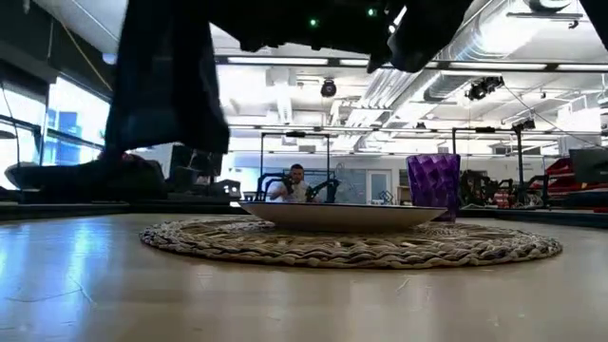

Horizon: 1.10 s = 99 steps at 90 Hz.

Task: Set table place
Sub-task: Fold the blue table napkin

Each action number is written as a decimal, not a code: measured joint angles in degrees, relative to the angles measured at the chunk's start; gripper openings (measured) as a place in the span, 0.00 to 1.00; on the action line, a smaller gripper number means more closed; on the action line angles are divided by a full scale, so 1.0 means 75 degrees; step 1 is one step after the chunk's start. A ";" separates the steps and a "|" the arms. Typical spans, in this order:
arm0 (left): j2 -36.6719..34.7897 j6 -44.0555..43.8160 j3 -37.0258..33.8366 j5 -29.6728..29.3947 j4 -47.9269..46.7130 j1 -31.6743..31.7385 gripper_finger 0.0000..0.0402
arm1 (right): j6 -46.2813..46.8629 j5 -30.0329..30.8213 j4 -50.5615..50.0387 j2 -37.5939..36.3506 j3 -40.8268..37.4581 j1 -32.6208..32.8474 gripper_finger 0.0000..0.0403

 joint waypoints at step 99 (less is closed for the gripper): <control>0.0603 -0.0403 0.0003 -0.1147 0.1305 -0.0805 0.00 | -0.5949 0.1539 0.1302 0.0003 0.0000 0.0864 0.49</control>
